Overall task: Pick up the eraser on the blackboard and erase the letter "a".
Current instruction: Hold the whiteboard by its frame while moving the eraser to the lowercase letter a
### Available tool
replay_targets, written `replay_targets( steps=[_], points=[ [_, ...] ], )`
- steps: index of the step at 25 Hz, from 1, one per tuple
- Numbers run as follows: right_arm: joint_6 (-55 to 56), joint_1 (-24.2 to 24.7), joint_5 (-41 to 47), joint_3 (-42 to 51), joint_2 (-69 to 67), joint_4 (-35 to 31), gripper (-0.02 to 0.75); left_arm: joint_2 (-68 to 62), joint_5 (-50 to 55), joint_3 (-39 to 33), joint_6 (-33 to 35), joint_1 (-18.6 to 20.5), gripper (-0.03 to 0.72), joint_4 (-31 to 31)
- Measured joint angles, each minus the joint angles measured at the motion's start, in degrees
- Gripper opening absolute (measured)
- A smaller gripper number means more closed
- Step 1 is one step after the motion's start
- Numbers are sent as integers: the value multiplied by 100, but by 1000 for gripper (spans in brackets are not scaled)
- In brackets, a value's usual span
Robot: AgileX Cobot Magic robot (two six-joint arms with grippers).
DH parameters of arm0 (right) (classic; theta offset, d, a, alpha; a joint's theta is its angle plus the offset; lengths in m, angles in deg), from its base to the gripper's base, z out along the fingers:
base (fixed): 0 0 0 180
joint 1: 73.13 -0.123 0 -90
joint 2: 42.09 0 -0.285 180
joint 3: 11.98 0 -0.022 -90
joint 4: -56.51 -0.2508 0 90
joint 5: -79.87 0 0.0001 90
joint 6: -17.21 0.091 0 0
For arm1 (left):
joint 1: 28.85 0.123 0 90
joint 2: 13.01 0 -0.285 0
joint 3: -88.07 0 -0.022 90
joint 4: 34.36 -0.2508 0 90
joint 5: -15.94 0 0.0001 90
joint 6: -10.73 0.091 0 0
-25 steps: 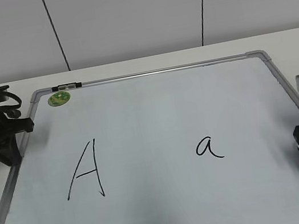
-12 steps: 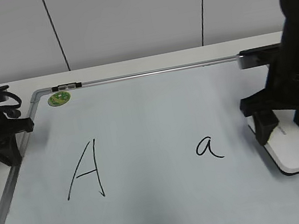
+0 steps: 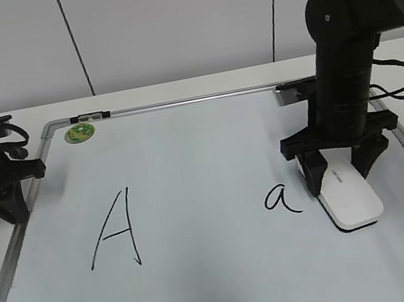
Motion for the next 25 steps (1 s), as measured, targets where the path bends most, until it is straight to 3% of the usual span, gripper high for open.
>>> replay_targets(
  steps=[5,12,19,25],
  points=[
    [0,-211,324,-340,-243,114,526,0,-10,0,0,0,55,0],
    [-21,-969,618,-899,-578,230,526,0,-10,0,0,0,56,0],
    [-156,-1613,736,-1401,-856,-61,526,0,-10,0,0,9,63,0],
    [-176,-1789,693,-1862,-1003,-454,526,0,-10,0,0,9,64,0]
  ],
)
